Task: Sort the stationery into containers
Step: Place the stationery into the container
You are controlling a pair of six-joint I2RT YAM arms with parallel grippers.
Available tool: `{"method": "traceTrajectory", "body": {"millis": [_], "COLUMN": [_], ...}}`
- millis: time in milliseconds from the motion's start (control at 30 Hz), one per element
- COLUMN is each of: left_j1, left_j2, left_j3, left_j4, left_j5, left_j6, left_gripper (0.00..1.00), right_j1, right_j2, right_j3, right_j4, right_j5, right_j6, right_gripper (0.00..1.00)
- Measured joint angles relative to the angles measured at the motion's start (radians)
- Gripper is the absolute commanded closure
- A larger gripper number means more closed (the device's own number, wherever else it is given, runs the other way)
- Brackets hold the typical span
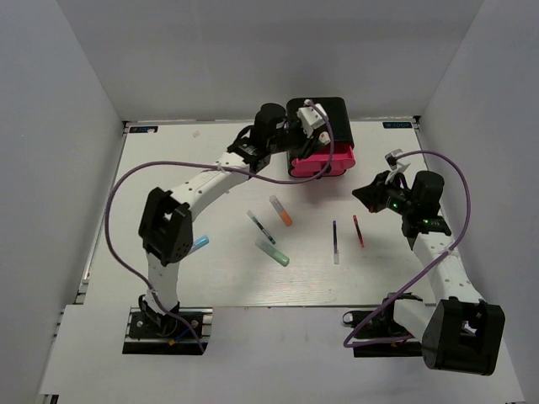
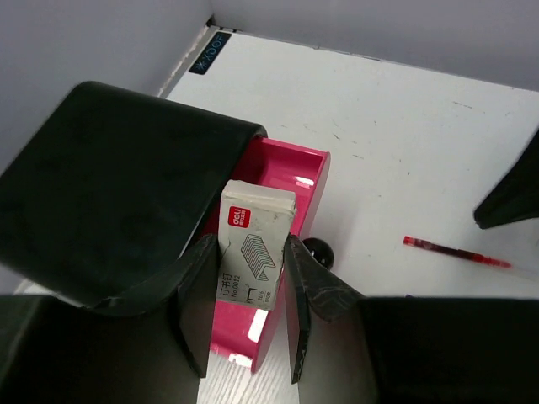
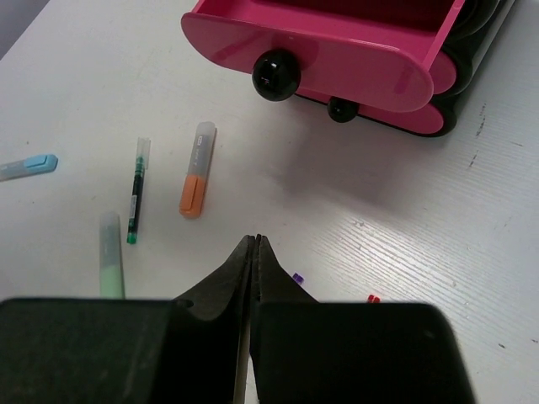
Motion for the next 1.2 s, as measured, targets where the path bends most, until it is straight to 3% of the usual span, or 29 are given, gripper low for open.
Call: {"method": "traceTrajectory", "body": {"millis": [233, 400, 533, 800, 967, 1200], "left_j1": [-0.032, -0.044, -0.044, -0.044, -0.051, -0.060], "left_j2": [0.173, 0.204, 0.206, 0.212, 0.212, 0.205], "left_j3": [0.132, 0.166, 0.168, 0.168, 0.170, 0.170], "left_j4": [0.011, 0.005, 0.006, -0.011, -0.025, -0.039], "left_j5": [-0.045, -0.079, -0.117, -0.161, -0.163, -0.177], "left_j6": [-0.017, -0.017, -0.016, -0.014, -0.012, -0.022], "left_gripper": [0.71, 0.65, 0.57, 0.46, 0.33, 0.30], "right_j1": [-0.007, -0.013, -0.021, -0.037, -0.045, -0.050], "right_j2": [-0.007, -0.007, -0.007, -0.007, -0.007, -0.006], "right_j3": [-0.003, -0.010, -0.011, -0.011, -0.012, -0.014], "right_j4": [0.002, 0.004, 0.005, 0.014, 0.017, 0.019], "right_j5": [0.000, 0.001, 0.000, -0.007, -0.008, -0.015], "right_j6": [-0.010, -0.016, -0.018, -0.023, -0.022, -0.023], "right_gripper": [1.00, 0.99, 0.86, 0.73, 0.67, 0.50]}}
